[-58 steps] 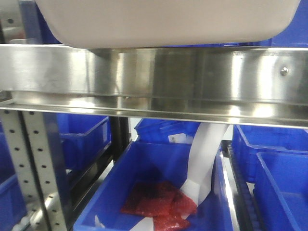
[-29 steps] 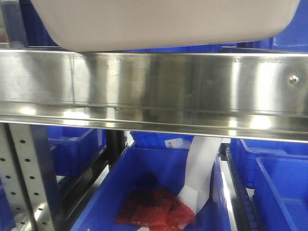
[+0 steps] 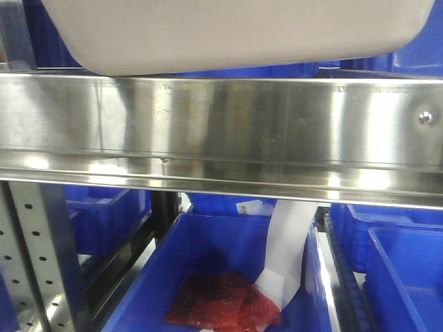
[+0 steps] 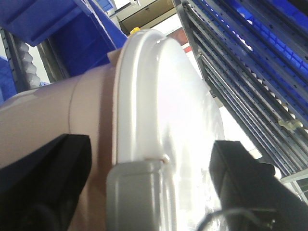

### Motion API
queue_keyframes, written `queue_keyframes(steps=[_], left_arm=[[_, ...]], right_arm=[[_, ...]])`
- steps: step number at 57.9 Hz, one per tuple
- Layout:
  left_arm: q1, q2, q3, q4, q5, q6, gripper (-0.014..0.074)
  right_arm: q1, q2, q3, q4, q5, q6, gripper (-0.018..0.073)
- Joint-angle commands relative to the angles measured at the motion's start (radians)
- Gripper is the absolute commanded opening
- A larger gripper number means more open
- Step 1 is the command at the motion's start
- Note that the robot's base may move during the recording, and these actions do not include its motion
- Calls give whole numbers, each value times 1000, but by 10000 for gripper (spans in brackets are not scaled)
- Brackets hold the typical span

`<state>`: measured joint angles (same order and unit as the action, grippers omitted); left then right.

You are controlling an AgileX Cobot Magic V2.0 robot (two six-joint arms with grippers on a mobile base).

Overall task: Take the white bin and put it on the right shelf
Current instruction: 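Raise the held bin above the upper shelf's roller track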

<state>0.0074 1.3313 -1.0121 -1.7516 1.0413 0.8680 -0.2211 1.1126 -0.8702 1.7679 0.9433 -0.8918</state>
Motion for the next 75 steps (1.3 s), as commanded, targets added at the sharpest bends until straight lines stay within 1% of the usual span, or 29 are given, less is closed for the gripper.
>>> queue_keyframes(steps=[1,49,56,61,68,70,75], left_arm=[[-38,-37,-34,-93,282,-13,-126],[-38,-37,-34,-93,278,-13,-126],[-38,-37,-34,-96,278,-13,-126],[-38,-37,-63,-102,284,-13,-126],[-38,-37,-164,-77,274,-13,-126],[-38,-37,-201,-57,254,-13,-126],[-38,-37,-283,35,175,-13,-126]], right_arm=[[25,-29,-43,123,151,-3,61],[25,-29,-43,123,150,-3,61],[25,-29,-43,123,167,-3,61],[25,-29,-47,123,168,-1,61],[25,-25,-81,123,164,24,61],[25,-23,-97,123,158,32,61],[25,-9,-136,123,140,43,61]])
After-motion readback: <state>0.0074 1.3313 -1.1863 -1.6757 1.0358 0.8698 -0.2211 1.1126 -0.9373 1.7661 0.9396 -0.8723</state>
